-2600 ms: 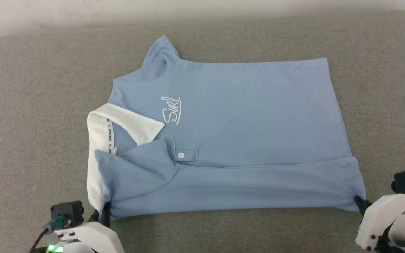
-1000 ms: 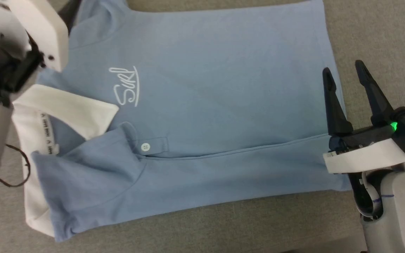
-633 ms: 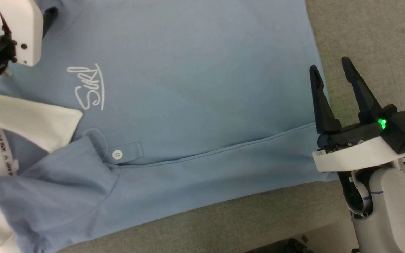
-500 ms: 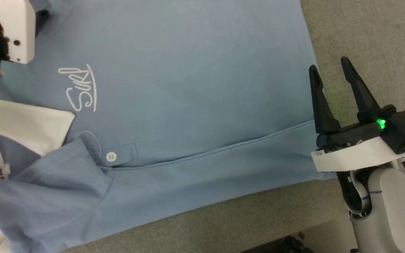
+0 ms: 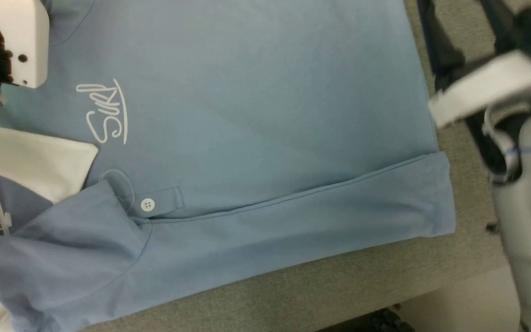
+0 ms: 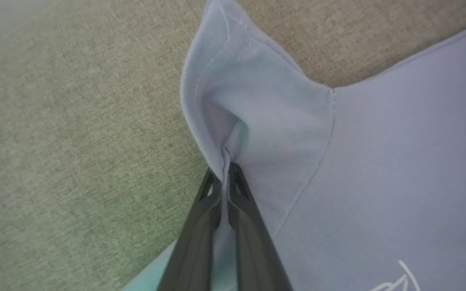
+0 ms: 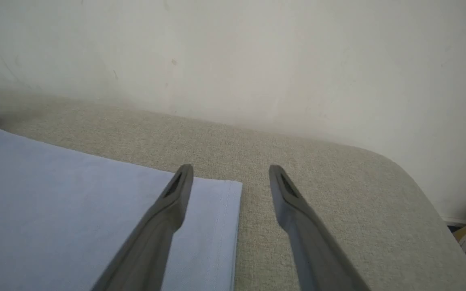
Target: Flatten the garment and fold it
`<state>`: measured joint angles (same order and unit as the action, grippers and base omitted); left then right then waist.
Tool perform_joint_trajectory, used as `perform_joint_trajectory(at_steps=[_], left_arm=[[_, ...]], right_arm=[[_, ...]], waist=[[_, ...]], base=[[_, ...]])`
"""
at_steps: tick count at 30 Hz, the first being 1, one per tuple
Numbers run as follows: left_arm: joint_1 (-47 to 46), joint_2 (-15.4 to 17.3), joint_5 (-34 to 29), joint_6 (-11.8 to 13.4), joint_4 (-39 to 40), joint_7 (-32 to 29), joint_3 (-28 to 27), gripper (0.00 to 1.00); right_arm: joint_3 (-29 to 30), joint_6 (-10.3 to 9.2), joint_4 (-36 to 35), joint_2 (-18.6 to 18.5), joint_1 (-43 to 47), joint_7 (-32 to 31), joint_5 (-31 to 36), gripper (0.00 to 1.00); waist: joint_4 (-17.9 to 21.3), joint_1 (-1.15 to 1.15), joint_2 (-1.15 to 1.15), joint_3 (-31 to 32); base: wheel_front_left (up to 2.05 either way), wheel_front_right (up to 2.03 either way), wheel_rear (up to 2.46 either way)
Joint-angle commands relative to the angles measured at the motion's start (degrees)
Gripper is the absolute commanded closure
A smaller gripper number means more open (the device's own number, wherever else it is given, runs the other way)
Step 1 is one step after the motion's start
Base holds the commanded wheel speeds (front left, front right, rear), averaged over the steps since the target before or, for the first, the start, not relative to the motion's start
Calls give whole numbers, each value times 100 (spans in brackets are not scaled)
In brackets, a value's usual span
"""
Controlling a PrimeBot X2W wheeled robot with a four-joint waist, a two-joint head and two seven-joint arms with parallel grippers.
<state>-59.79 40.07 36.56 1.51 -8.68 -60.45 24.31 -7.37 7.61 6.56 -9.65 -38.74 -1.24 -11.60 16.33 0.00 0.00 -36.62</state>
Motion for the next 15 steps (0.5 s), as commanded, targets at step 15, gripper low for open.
perform_joint_trajectory(at_steps=[15], left_arm=[[-227,-315,-81,-344,-13,285,327,100]], right_arm=[[546,-12,2360,243,-2495,-3848,-98,0]], waist=[[-530,0,0,-284]], base=[[0,0,0]])
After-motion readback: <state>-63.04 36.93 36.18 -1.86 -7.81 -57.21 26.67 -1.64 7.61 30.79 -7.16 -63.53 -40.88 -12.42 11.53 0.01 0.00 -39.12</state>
